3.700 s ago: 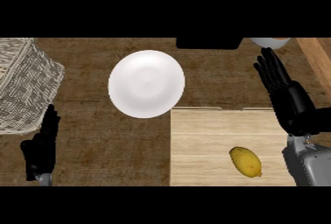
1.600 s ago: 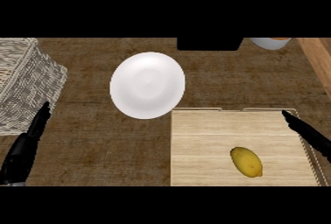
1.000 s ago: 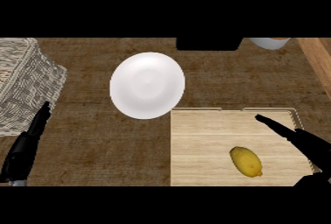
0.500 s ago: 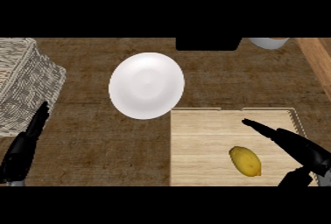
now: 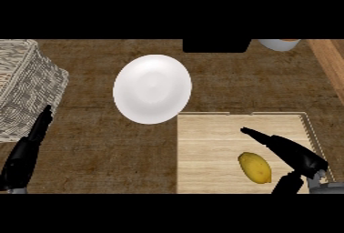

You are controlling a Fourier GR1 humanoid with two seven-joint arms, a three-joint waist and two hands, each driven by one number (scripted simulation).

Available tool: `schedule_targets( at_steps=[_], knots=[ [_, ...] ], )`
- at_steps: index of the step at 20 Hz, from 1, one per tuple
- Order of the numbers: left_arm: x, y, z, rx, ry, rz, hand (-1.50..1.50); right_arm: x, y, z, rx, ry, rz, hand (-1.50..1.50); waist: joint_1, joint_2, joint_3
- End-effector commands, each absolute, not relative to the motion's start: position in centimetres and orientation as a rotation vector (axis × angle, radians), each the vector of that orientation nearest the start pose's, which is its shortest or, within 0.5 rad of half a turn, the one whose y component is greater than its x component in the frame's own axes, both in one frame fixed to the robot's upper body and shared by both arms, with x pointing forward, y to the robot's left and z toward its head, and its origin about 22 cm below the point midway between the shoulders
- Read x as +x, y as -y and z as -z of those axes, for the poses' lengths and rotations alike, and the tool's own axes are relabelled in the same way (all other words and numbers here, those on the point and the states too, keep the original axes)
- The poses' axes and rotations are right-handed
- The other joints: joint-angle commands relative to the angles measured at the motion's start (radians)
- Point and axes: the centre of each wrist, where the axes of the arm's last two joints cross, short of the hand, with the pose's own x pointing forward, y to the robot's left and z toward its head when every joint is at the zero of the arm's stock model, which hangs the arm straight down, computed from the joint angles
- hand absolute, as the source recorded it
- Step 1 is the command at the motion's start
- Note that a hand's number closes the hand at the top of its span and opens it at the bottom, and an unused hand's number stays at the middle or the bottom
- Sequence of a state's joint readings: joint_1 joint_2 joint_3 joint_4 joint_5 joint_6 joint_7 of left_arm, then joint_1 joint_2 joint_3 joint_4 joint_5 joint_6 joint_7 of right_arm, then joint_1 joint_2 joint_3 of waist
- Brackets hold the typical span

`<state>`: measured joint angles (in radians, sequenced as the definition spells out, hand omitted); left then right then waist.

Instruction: Pick the lemon from the tray and place it in the plate

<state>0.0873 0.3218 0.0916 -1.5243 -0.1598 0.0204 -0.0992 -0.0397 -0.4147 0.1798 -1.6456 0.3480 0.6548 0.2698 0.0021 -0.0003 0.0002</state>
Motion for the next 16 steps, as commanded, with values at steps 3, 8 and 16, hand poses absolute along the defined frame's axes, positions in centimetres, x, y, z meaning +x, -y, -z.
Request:
schedule_targets(
  at_steps=[3, 8, 16],
  knots=[
    [21.0, -34.5, -0.1, 0.458, 1.500, 0.298, 0.00, 24.7, 28.3, -0.8, -0.123, 1.005, -1.163, -1.50, 0.001, 0.000, 0.000],
    [21.8, -33.5, 0.9, 0.486, 1.497, 0.291, 0.00, 26.0, 28.2, -1.7, -0.076, 1.088, -1.129, 1.50, -0.001, 0.001, 0.000],
    [22.9, -34.2, 1.5, 0.474, 1.518, 0.298, 0.00, 24.0, 27.6, 0.3, -0.091, 1.141, -1.161, 1.50, -0.004, 0.000, 0.000]
  ],
)
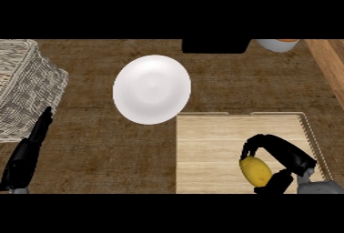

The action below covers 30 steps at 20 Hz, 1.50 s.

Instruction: Pick the lemon from the tray and place it in the plate

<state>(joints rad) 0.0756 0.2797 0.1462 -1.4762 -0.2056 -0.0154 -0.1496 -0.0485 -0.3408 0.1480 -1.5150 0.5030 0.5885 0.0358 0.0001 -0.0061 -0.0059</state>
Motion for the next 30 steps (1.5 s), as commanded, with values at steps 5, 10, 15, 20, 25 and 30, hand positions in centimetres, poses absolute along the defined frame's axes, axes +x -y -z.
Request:
schedule_targets(
  at_steps=[5, 10, 15, 20, 25, 30],
  knots=[
    [22.6, -33.1, -0.3, 0.445, 1.552, 0.338, 0.00, 32.5, 29.9, -4.5, -0.639, 1.038, -1.066, 1.50, 0.050, 0.021, 0.007],
    [24.2, -32.6, -0.9, 0.430, 1.549, 0.343, 0.00, 35.8, 31.3, -4.3, -0.891, 1.022, -1.001, 1.50, 0.055, 0.028, 0.009],
    [22.6, -33.3, 0.4, 0.457, 1.528, 0.320, 0.00, 37.2, 30.7, -4.2, -1.052, 1.174, -0.912, 1.50, 0.029, 0.014, 0.007],
    [24.1, -33.0, -1.1, 0.467, 1.528, 0.304, 0.00, 38.3, 28.7, -6.5, -1.164, 1.432, -0.815, 1.50, 0.010, 0.009, 0.007],
    [21.8, -33.9, 0.7, 0.459, 1.502, 0.293, 0.00, 38.3, 25.9, -11.4, -1.061, 1.712, -0.830, 1.50, -0.002, 0.001, 0.006],
    [20.2, -33.9, 1.7, 0.469, 1.508, 0.290, 0.00, 37.2, 20.8, -14.4, -0.845, 1.866, -0.857, 1.50, 0.000, -0.001, 0.005]
  ],
)
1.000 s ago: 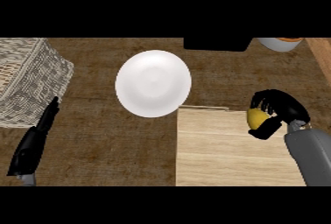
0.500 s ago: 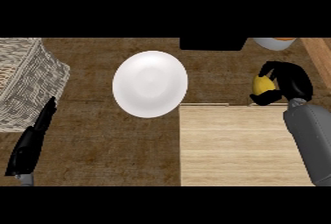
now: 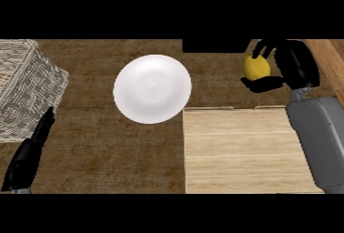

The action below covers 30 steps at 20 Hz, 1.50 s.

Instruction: Pick the lemon from the tray and place it in the plate

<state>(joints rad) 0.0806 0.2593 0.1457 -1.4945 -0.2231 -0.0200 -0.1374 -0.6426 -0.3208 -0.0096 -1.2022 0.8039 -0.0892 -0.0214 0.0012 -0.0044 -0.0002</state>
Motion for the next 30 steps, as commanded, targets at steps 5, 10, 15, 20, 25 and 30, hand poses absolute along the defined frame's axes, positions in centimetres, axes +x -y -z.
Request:
schedule_targets(
  at_steps=[5, 10, 15, 20, 25, 30],
  knots=[
    [20.1, -34.4, 0.5, 0.470, 1.527, 0.299, 0.00, 37.1, 17.3, -16.0, -0.797, 1.867, -0.901, 1.50, 0.008, 0.002, 0.000],
    [21.4, -33.1, -0.1, 0.462, 1.514, 0.313, 0.00, 37.5, 10.3, -18.2, -0.717, 1.890, -0.897, 1.50, 0.011, 0.004, 0.000],
    [21.3, -32.8, 0.5, 0.434, 1.505, 0.305, 0.00, 39.0, 6.2, -15.9, -0.677, 1.787, -0.885, 1.50, 0.026, 0.007, 0.000],
    [22.7, -32.6, -0.1, 0.455, 1.534, 0.330, 0.00, 41.3, 3.8, -15.4, -0.659, 1.697, -0.944, 1.50, 0.046, 0.013, 0.000],
    [23.6, -32.6, -1.4, 0.418, 1.557, 0.362, 0.00, 42.1, 2.9, -13.2, -0.671, 1.623, -0.968, 1.50, 0.085, 0.023, 0.000],
    [24.6, -31.3, -1.4, 0.413, 1.560, 0.375, 0.00, 42.5, 3.7, -10.4, -0.610, 1.575, -1.013, 1.50, 0.096, 0.031, 0.000]
  ],
)
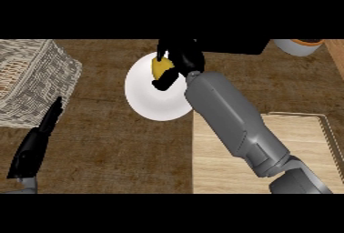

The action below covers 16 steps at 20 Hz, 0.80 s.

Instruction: Pick the lemon from the tray and place it in the plate

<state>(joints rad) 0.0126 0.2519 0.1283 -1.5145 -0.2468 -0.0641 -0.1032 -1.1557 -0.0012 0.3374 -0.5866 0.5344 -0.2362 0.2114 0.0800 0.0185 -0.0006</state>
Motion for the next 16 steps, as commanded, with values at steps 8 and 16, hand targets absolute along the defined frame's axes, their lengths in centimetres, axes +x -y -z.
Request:
schedule_targets(
  at_steps=[8, 16],
  knots=[
    [24.3, -30.2, -0.8, 0.385, 1.563, 0.369, 0.00, 42.4, 4.4, -8.7, -0.550, 1.460, -0.753, -1.50, 0.035, 0.006, 0.001],
    [24.8, -31.3, 0.3, 0.422, 1.548, 0.350, 0.00, 42.4, 4.7, -9.3, -0.473, 1.657, -0.421, -1.50, 0.007, 0.005, 0.001]
  ],
)
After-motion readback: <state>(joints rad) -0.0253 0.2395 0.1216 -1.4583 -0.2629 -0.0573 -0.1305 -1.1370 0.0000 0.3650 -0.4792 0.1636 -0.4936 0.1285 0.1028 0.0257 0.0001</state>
